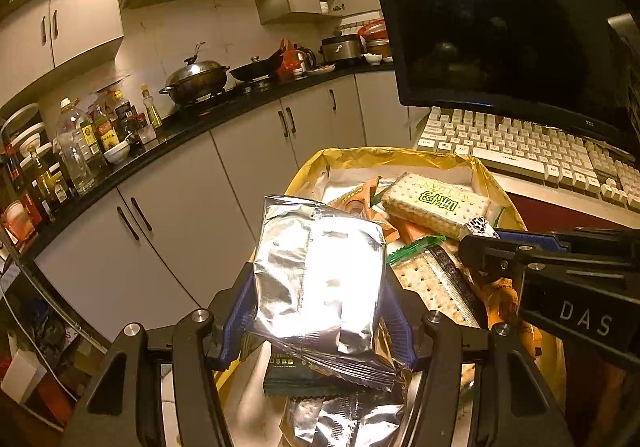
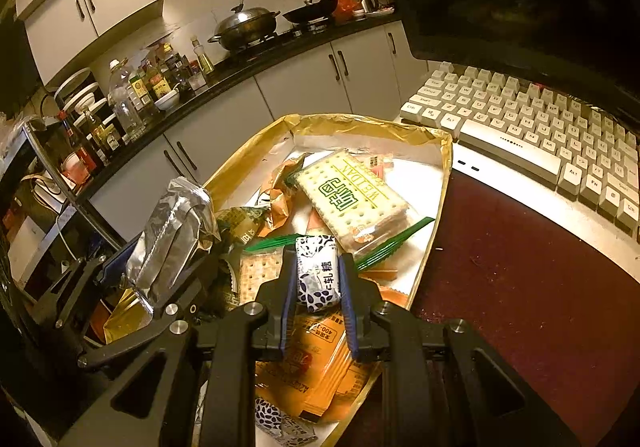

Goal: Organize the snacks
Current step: 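Lower both packets into the gold tray and open both grippers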

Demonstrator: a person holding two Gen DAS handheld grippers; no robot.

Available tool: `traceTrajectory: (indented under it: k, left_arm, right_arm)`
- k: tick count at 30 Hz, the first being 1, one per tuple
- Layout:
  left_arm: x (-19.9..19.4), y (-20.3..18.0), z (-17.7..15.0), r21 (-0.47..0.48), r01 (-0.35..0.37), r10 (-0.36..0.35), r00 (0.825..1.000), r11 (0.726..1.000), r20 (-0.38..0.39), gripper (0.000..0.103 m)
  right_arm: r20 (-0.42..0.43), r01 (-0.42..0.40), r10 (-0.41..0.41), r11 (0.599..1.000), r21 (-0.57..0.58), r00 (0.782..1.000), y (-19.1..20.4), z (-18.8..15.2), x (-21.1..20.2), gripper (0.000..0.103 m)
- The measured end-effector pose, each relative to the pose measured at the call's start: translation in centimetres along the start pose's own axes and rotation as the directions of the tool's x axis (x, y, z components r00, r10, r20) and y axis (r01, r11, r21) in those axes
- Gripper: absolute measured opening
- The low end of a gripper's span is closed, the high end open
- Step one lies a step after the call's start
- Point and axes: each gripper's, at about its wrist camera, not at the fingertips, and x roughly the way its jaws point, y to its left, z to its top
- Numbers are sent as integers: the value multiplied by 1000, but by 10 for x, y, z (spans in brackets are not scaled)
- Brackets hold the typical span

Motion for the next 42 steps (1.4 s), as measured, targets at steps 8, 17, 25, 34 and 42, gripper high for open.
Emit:
traceTrajectory:
  k: [8,17,25,34,42]
  left_arm:
    - [-2,-2,-3,18,-22,22,1000,1000,9,63]
    - [0,-2,-8,22,-17,17,1000,1000,-4,63]
    - [2,-4,-7,22,-4,4,1000,1000,-15,63]
    - [2,-2,-4,17,31,-30,999,999,-37,63]
    - [4,-1,-1,8,53,-53,996,999,-65,64]
  right_arm:
    - [1,2,-2,1000,-5,1000,-1,0,0,20]
    - [2,4,-4,1000,-8,1000,-2,1,1,20]
    - [1,6,-6,1000,-14,1000,-3,1,1,20]
    - [10,-3,3,1000,-21,1000,-8,6,-3,30]
    - [36,-17,18,999,-28,999,-8,6,-16,39]
